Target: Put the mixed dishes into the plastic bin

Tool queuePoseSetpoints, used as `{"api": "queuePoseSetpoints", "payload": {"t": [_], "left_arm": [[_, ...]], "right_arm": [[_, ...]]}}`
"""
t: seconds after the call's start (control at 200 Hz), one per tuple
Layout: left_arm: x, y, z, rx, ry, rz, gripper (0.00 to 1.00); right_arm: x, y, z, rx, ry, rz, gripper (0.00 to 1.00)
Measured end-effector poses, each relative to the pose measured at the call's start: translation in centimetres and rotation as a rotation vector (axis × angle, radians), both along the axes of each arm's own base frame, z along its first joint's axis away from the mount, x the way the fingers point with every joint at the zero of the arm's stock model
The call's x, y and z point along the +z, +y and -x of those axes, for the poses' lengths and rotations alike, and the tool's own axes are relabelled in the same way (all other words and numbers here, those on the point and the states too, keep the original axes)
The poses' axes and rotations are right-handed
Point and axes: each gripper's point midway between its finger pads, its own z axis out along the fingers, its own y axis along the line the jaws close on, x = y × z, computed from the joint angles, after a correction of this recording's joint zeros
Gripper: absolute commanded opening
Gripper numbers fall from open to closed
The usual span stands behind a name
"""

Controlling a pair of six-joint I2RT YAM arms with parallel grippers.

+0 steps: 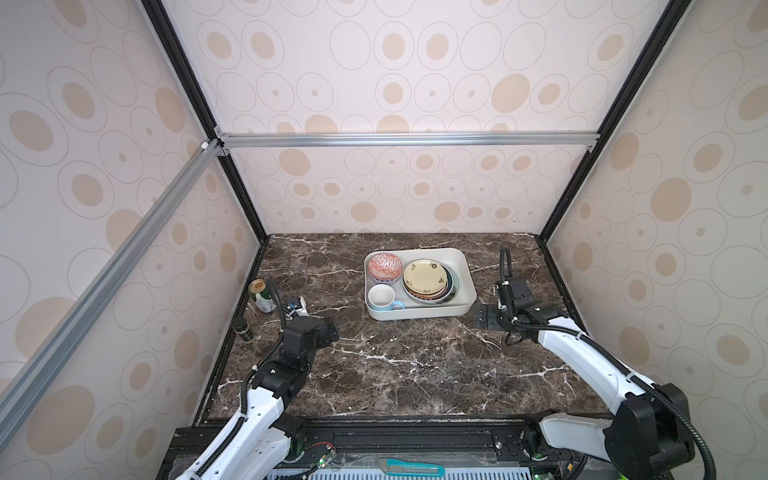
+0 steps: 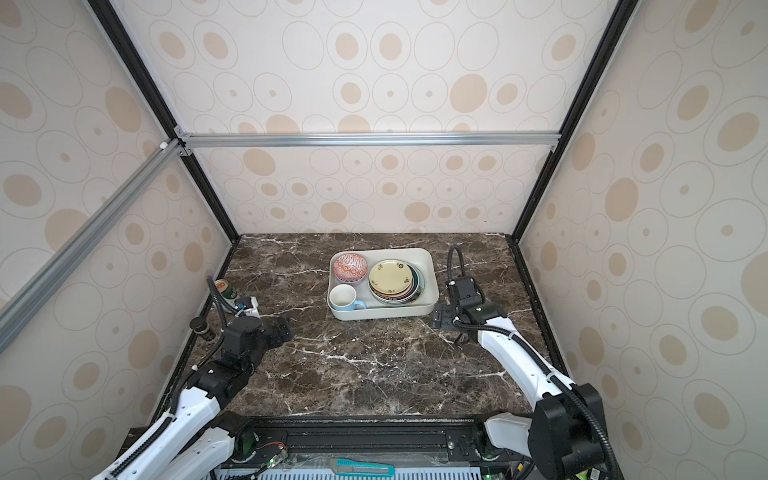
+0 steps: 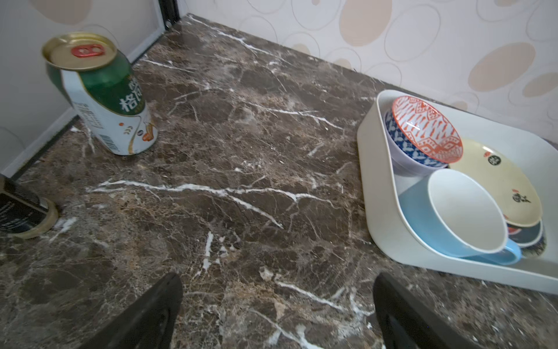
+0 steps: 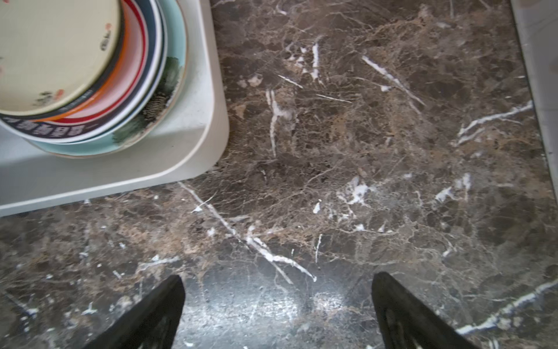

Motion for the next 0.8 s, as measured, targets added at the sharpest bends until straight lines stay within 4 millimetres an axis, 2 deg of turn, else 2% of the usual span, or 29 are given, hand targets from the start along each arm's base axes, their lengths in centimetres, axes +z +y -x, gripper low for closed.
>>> {"api": "queuePoseSetpoints", "payload": {"t": [0.105, 0.21, 0.35, 0.535, 0.635, 0.8], "left_arm": [[-0.3, 0.4, -0.1, 0.027, -0.016, -0.003, 0.99], [-0.1, 0.5, -0.4, 0.037, -0.032, -0.004, 0.99], [0.2, 0.5, -0.5, 0.036, -0.038, -0.006, 0.99], [1.4, 0.4, -0.8, 0.028, -0.058, -0.015, 0.99], [1.6, 0.2, -1.3, 0.02, -0.051, -0.03, 0.99], [1.5, -0.1, -2.2, 0.008, -0.032, -0.056, 0.99]], "right_arm": [[-1.1, -1.2, -0.9, -0.04, 0.016, -0.007, 0.79], [-2.5, -0.8, -1.9, -0.033, 0.054, -0.032, 0.64], [-3.0, 0.4, -3.2, -0.011, 0.061, -0.075, 0.63], [-0.7, 1.4, -5.9, 0.007, 0.004, -0.107, 0.62], [-0.1, 1.8, -7.5, 0.017, -0.013, -0.115, 0.59], [-1.7, 2.5, -9.2, 0.03, 0.027, -0.121, 0.47]]}}
